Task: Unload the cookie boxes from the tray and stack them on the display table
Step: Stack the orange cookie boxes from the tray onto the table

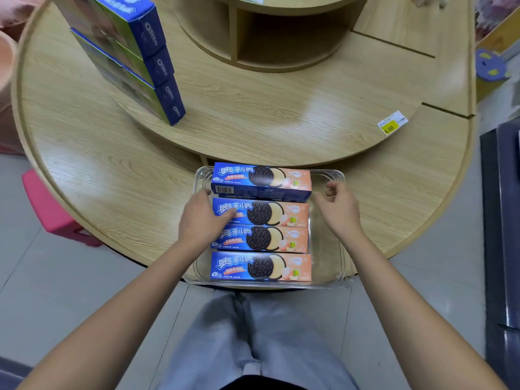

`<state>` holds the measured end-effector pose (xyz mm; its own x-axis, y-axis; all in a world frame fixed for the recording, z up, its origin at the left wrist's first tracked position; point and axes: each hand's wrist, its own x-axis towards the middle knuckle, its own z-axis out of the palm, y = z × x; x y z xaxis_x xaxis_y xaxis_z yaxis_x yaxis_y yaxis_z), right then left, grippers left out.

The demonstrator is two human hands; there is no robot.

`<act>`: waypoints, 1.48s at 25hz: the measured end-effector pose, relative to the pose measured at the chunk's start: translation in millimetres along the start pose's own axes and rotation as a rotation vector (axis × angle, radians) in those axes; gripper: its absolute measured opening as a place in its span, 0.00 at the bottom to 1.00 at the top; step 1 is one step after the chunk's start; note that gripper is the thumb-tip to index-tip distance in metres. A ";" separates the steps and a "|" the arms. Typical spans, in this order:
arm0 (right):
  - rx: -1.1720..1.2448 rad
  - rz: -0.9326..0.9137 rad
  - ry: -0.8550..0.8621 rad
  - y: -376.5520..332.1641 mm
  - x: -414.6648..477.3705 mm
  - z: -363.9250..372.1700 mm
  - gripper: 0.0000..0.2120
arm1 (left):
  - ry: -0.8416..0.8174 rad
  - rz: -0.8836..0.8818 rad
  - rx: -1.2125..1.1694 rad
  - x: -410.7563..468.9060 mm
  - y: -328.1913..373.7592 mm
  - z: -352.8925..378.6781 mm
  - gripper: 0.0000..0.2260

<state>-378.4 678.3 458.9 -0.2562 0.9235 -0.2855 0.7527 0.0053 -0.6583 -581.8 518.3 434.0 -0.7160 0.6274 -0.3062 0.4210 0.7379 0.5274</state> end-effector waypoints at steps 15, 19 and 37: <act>0.196 0.195 -0.356 -16.4 32.0 19.3 0.07 | -0.092 -0.154 -0.180 3.9 9.2 9.3 0.29; 0.271 0.210 -0.298 -10.5 30.0 12.0 0.13 | -0.058 -0.157 -0.372 -3.5 8.8 4.5 0.33; 0.574 0.188 -0.500 -22.2 33.7 -59.8 0.43 | -0.223 -0.007 -0.684 1.8 -12.1 -57.4 0.31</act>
<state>-367.5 732.2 505.4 -0.5012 0.6059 -0.6178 0.4145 -0.4586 -0.7860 -620.2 496.2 472.5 -0.5555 0.7132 -0.4276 -0.0790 0.4667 0.8809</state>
